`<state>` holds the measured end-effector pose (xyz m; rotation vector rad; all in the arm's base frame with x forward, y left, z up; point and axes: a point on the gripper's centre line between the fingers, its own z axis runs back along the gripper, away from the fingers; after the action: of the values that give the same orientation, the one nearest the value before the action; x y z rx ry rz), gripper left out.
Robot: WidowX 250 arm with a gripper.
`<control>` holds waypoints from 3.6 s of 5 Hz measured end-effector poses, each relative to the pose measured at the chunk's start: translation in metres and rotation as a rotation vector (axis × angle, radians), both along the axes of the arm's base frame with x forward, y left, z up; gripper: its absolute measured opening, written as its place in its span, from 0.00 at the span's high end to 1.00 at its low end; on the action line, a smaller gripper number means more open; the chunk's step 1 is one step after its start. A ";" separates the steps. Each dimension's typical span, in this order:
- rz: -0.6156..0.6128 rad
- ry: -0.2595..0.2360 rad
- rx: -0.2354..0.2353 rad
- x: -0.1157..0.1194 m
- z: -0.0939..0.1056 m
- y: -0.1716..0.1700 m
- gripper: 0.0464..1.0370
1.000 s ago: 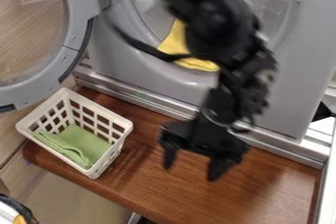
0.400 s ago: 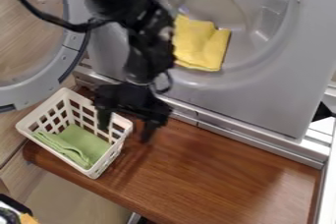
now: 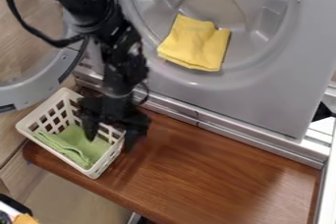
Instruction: Move the white basket to right side of the table
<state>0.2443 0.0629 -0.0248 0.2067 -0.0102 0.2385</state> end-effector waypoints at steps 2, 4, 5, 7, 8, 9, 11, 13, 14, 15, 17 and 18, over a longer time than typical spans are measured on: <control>-0.083 -0.069 -0.055 -0.003 -0.024 -0.007 0.09; -0.113 -0.169 -0.052 -0.006 -0.028 -0.006 0.68; -0.110 -0.136 -0.026 -0.008 -0.025 -0.006 0.87; -0.132 -0.117 0.019 0.005 -0.002 -0.019 0.95; -0.173 -0.111 0.032 0.012 0.003 -0.039 0.96; -0.242 -0.126 0.031 0.018 0.008 -0.076 0.96; -0.408 -0.196 0.075 0.026 0.016 -0.169 0.96; -0.362 -0.177 0.041 0.024 0.000 -0.223 0.96; -0.310 -0.169 0.039 0.031 -0.010 -0.239 0.92; -0.245 -0.158 0.003 0.029 -0.021 -0.240 0.72; -0.228 -0.294 -0.047 0.035 0.006 -0.225 0.12; -0.207 -0.363 -0.089 0.042 0.029 -0.220 0.03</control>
<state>0.2867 -0.1570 0.0042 0.0709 -0.3791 0.0673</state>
